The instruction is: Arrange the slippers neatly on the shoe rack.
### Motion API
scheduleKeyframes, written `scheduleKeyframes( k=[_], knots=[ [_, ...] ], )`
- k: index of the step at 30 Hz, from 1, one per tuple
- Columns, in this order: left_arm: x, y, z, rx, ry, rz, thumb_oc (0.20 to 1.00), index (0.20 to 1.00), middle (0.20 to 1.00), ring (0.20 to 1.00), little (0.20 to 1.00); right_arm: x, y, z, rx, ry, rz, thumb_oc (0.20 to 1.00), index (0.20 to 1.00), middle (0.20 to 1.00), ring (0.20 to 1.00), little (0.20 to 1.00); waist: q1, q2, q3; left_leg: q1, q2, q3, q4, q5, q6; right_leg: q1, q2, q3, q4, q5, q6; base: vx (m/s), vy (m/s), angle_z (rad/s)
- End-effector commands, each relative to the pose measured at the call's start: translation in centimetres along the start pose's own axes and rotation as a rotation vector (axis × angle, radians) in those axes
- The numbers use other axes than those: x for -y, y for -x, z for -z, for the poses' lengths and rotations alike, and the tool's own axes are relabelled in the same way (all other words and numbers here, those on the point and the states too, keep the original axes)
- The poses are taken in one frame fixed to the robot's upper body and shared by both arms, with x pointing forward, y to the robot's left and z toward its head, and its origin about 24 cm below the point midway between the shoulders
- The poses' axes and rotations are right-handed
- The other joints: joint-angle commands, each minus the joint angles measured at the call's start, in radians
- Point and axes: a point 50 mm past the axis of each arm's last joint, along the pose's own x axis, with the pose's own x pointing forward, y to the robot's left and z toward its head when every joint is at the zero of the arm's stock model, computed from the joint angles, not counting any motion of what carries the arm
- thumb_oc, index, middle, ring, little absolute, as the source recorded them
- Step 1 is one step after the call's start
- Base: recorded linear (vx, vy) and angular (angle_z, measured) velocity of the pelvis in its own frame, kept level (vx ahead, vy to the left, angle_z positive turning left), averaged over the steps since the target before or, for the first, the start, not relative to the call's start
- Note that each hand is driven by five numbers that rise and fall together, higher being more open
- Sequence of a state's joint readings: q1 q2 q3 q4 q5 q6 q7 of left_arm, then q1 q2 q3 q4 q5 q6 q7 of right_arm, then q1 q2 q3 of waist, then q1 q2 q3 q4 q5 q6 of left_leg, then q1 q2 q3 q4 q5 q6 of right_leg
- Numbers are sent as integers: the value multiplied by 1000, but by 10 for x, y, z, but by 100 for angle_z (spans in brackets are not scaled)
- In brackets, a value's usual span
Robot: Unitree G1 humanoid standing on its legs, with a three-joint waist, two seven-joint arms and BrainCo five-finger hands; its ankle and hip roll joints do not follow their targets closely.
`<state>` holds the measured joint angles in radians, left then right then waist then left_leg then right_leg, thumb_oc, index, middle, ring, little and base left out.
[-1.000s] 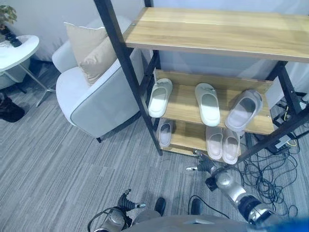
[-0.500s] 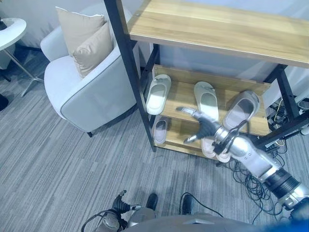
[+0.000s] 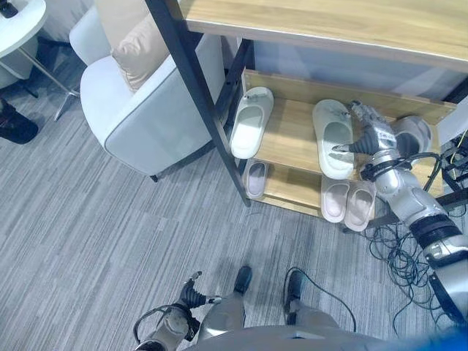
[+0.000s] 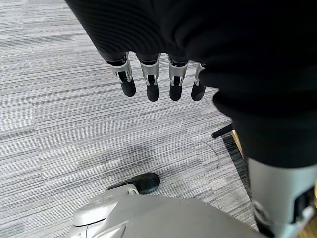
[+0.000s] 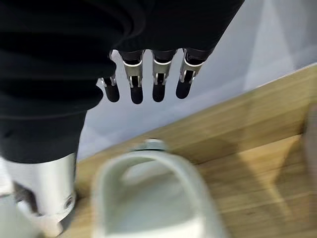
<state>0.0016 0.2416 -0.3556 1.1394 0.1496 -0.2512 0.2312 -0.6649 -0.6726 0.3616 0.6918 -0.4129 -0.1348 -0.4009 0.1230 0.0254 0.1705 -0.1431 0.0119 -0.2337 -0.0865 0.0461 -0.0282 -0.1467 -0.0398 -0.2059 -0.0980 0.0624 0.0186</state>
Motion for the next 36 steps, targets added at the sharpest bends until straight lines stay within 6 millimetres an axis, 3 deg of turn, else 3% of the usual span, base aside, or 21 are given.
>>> scheduleKeyframes(
  k=[1,7,10,18,24,36],
  knots=[
    [1,-3,-5,13,-63,9,1000,1000,1000,1000,1000,26,-12,-5,10,-62,127,1000,1000,1000,1000,1000,17,-51,-18,-29,-33,-48,-1,-22,-8,72,-53,-4,29,-88,96,4,11,13],
    [-3,-7,-15,52,-45,-18,1000,1000,1000,1000,1000,38,-27,14,-108,-31,138,1000,1000,1000,1000,1000,37,-53,-5,-96,-52,-51,-1,-3,-23,22,-58,-21,11,-67,110,13,35,11],
    [-6,-8,-16,48,-54,-23,1000,1000,1000,1000,1000,37,-35,14,-139,-27,110,200,200,200,200,200,53,-64,-1,-113,-52,-47,-1,1,-27,6,-59,-18,11,-64,115,1,19,-1],
    [-6,-10,-20,47,-40,-36,1000,1000,1000,1000,1000,33,-37,8,-166,-102,159,200,200,200,200,200,66,-84,8,-111,-54,-54,-1,-1,-27,15,-61,-28,11,-64,120,-3,19,2],
    [-4,-11,-25,61,-23,-53,1000,1000,1000,1000,1000,46,-46,-13,-160,-196,327,200,200,200,200,200,72,-105,15,-110,-54,-54,-1,-7,-18,10,-62,-19,11,-58,121,-16,37,0],
    [-13,-13,-24,48,-24,-80,1000,1000,1000,1000,1000,42,-56,-15,-231,-229,289,200,200,200,200,200,103,-133,25,-140,-68,-76,-1,-1,-17,-4,-71,-48,11,-49,129,0,22,6]
  ],
)
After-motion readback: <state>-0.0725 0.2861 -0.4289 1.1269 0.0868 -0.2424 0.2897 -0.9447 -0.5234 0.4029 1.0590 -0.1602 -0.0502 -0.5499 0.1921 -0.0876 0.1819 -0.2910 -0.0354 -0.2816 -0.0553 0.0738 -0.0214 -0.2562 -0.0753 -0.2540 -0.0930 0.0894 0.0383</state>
